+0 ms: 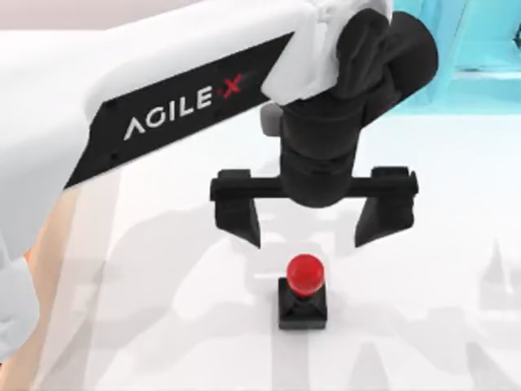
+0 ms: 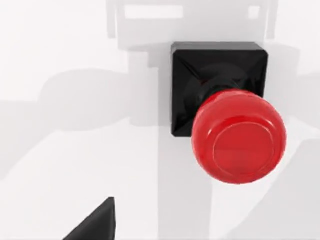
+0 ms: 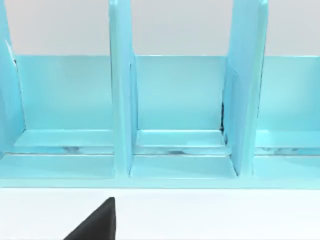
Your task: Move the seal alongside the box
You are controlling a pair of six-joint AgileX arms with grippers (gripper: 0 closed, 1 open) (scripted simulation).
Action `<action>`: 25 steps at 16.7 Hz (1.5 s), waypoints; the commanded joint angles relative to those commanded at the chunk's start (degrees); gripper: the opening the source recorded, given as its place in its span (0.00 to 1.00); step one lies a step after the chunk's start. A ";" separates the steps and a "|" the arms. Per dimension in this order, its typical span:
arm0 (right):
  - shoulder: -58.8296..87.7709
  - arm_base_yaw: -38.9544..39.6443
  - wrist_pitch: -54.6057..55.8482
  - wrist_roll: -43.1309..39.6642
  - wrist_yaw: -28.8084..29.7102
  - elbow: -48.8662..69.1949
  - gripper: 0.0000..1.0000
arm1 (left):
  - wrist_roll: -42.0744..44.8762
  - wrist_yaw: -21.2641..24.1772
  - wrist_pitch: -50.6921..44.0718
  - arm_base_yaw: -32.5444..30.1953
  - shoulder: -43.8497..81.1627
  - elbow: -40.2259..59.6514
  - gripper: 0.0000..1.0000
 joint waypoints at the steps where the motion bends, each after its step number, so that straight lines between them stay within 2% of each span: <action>1: 0.00 0.00 0.00 0.00 0.00 0.00 1.00 | 0.00 0.00 0.00 0.00 0.00 0.00 1.00; 7: 0.00 0.00 0.00 0.00 0.00 0.00 1.00 | 0.12 -0.02 0.97 0.17 -0.04 -0.95 1.00; 16: 0.00 0.00 0.00 0.00 0.00 0.00 1.00 | 0.22 0.02 20.02 0.19 2.42 -17.49 1.00; 21: 0.00 0.00 0.00 0.00 0.00 0.00 1.00 | 0.21 0.02 21.44 0.18 2.67 -18.77 1.00; 25: 0.00 0.00 0.00 0.00 0.00 0.00 1.00 | 0.21 0.02 21.44 0.18 2.67 -18.77 0.70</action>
